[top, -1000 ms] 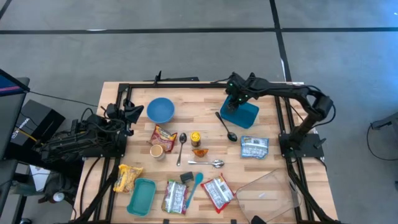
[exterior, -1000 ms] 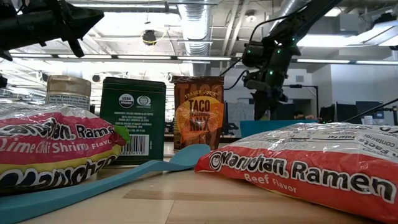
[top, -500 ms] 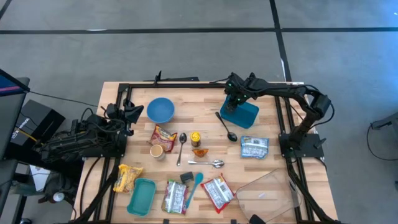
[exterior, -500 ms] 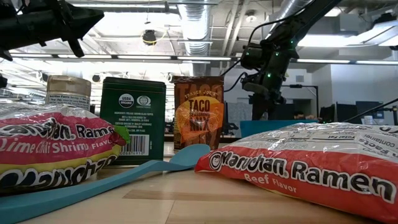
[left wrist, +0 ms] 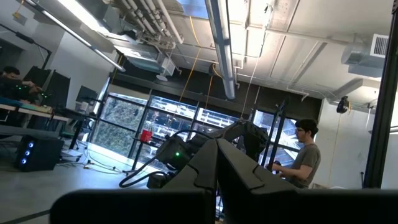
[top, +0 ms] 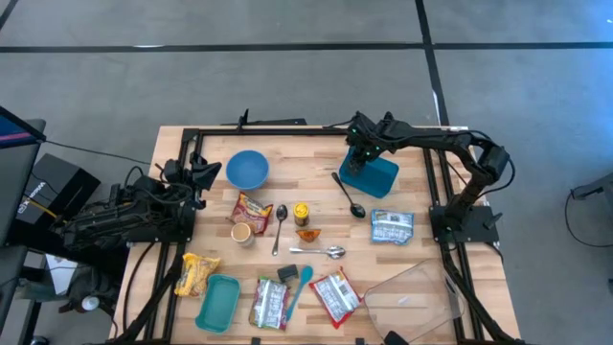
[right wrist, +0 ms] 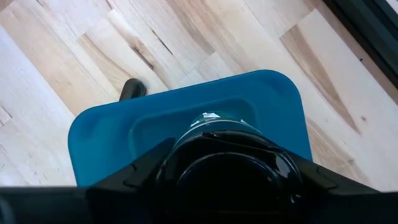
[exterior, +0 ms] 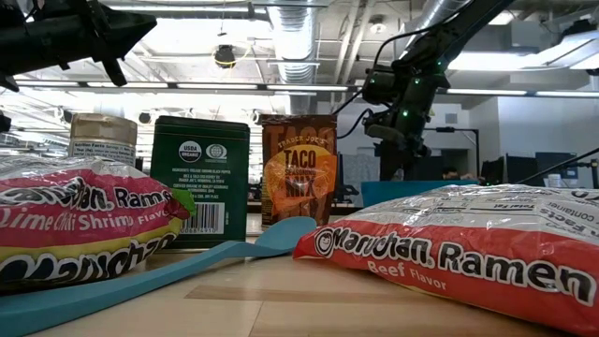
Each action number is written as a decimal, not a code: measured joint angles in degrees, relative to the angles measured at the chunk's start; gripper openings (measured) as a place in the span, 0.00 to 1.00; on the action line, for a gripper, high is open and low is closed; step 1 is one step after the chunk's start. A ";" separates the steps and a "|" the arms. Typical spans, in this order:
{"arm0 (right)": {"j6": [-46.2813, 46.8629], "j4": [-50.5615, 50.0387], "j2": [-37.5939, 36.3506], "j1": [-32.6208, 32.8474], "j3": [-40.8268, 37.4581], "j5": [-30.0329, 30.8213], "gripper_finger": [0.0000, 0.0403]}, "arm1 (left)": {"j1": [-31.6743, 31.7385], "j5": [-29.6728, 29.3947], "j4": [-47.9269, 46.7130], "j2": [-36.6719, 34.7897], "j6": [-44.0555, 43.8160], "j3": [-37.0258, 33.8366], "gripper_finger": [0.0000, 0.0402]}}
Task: Pick & Place Food Item
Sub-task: Put the light green seasoning bottle into the blue bin, then put the yellow seasoning bottle into the blue bin
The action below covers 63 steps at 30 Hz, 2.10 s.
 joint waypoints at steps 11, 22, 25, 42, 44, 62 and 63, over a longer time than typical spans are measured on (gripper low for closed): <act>2.54 0.07 0.00 0.11 0.00 0.00 0.59 | -0.01 0.00 0.00 0.00 0.00 0.02 0.01; 2.36 0.09 0.00 0.11 0.02 0.00 0.61 | 0.00 0.00 0.00 0.00 0.00 0.01 0.01; 2.36 0.09 0.00 0.11 0.02 0.00 0.61 | 0.01 0.00 0.01 0.00 0.00 0.02 0.01; 1.74 -0.39 -0.13 0.00 0.11 0.00 0.61 | 0.00 0.00 0.00 0.00 0.00 0.00 0.01; 1.64 -1.46 -0.13 0.00 0.61 0.00 0.61 | -0.01 0.00 0.01 0.00 0.00 0.00 0.01; 1.48 -9.14 -0.22 0.11 9.46 0.00 0.61 | 0.01 0.00 0.01 0.00 0.00 0.00 0.01; 1.47 -9.61 -0.22 0.11 9.93 0.00 0.61 | 0.00 0.00 0.02 -0.02 0.00 0.02 0.01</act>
